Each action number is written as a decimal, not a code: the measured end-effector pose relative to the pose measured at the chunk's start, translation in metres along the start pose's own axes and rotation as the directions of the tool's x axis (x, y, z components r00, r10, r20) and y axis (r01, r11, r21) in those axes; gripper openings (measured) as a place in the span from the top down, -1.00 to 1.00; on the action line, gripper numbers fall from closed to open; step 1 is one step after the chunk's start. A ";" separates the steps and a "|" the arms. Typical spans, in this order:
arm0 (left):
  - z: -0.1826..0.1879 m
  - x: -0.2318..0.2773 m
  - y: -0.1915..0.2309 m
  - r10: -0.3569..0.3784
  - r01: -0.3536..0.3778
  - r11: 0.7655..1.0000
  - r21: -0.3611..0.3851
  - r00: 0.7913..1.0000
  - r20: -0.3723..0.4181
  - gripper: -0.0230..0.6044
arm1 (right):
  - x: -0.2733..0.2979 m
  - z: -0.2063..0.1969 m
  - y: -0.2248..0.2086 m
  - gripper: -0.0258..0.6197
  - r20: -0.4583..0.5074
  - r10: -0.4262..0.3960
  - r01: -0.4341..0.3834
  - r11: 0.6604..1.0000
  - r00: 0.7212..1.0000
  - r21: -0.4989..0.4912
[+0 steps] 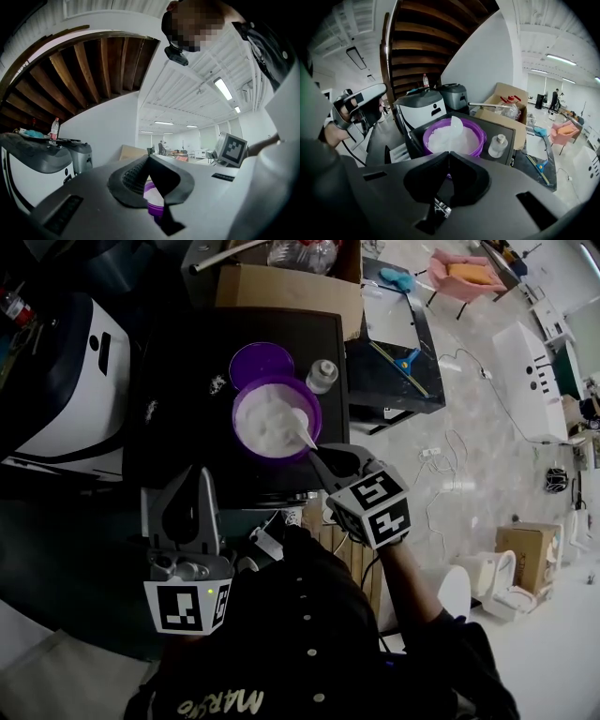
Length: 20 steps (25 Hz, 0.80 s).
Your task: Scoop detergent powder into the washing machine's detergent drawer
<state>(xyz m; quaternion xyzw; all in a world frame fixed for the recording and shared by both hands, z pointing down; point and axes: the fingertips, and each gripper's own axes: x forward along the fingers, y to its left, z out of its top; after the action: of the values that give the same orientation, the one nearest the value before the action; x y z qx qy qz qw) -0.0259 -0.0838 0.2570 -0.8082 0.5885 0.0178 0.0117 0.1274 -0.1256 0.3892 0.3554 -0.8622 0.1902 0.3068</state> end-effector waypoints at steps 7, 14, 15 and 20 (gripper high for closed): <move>-0.007 0.002 0.001 0.005 -0.005 1.000 -0.007 1.000 -0.020 0.88 | 0.006 -0.006 0.000 0.82 -0.027 -0.011 0.011 1.000 1.000 -0.007; -0.010 0.004 0.002 0.011 -0.011 1.000 -0.010 1.000 -0.024 0.88 | 0.008 -0.008 -0.002 0.82 -0.025 -0.012 0.012 1.000 1.000 -0.005; -0.010 0.004 0.002 0.011 -0.012 1.000 -0.010 1.000 -0.024 0.88 | 0.008 -0.008 -0.002 0.82 -0.024 -0.012 0.012 1.000 1.000 -0.005; -0.009 0.001 -0.001 0.011 -0.011 1.000 -0.004 1.000 -0.018 0.88 | 0.001 -0.002 -0.003 0.81 0.030 -0.019 0.019 1.000 0.999 -0.010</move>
<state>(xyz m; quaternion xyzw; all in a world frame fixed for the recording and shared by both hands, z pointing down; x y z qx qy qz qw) -0.0242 -0.0844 0.2654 -0.8052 0.5929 0.0119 0.0046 0.1299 -0.1270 0.3911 0.3649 -0.8642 0.1774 0.2975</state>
